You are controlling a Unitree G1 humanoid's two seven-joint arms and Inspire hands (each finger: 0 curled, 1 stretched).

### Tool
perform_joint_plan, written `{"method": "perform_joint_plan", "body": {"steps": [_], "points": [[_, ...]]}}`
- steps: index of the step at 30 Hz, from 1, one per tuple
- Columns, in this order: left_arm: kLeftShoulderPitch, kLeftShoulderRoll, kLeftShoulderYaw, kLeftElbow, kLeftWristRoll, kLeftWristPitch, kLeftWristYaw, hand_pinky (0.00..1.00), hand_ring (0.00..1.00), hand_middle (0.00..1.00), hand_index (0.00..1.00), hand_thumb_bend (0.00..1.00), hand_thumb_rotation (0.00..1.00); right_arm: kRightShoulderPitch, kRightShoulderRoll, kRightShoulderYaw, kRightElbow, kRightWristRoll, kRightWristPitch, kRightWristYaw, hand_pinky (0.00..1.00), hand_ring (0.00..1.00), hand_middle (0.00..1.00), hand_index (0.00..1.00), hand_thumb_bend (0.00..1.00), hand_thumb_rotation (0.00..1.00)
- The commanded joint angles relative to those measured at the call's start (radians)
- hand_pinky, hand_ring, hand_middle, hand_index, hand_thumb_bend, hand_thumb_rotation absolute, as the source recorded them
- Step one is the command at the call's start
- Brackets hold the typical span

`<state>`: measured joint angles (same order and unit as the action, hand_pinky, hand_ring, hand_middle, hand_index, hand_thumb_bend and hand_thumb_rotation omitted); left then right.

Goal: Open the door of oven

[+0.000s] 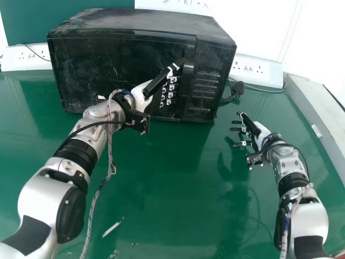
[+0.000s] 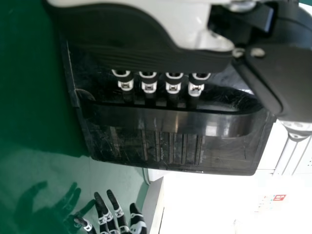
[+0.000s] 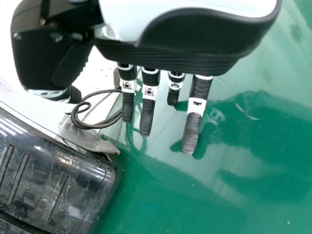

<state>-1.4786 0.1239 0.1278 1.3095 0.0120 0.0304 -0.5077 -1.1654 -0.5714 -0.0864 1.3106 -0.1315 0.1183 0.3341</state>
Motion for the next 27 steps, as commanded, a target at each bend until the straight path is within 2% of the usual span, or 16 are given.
{"method": "perform_joint_plan", "body": {"steps": [1, 5, 8, 20, 25, 27], "points": [[-0.025, -0.027, -0.014, 0.012, 0.013, -0.003, 0.0, 0.94, 0.95, 0.98, 1.0, 1.0, 1.0, 0.055, 0.036, 0.018, 0.035, -0.017, 0.032, 0.035, 0.66, 0.7, 0.75, 0.85, 0.63, 0.55], [-0.022, -0.036, -0.013, 0.014, 0.022, 0.004, 0.017, 0.93, 0.93, 0.96, 1.0, 1.0, 1.0, 0.053, 0.04, 0.013, 0.036, -0.008, 0.04, 0.02, 0.64, 0.7, 0.74, 0.84, 0.62, 0.55], [-0.021, -0.041, -0.012, 0.016, 0.026, 0.004, 0.022, 0.92, 0.9, 0.95, 1.0, 1.0, 1.0, 0.052, 0.039, 0.017, 0.035, -0.011, 0.043, 0.027, 0.67, 0.71, 0.74, 0.84, 0.59, 0.56], [-0.022, -0.058, -0.012, 0.018, 0.029, 0.002, 0.035, 0.89, 0.84, 0.92, 0.99, 1.0, 1.0, 0.056, 0.038, 0.019, 0.034, -0.011, 0.032, 0.038, 0.66, 0.73, 0.77, 0.87, 0.61, 0.55], [-0.013, -0.071, 0.0, 0.017, 0.021, -0.013, 0.062, 0.86, 0.81, 0.88, 0.95, 1.0, 0.98, 0.053, 0.04, 0.014, 0.034, -0.003, 0.04, 0.036, 0.64, 0.72, 0.77, 0.85, 0.58, 0.54], [-0.011, -0.077, 0.005, 0.017, 0.017, -0.015, 0.068, 0.85, 0.8, 0.87, 0.94, 1.0, 0.98, 0.054, 0.04, 0.017, 0.035, -0.007, 0.04, 0.033, 0.64, 0.71, 0.76, 0.84, 0.6, 0.54]]}}
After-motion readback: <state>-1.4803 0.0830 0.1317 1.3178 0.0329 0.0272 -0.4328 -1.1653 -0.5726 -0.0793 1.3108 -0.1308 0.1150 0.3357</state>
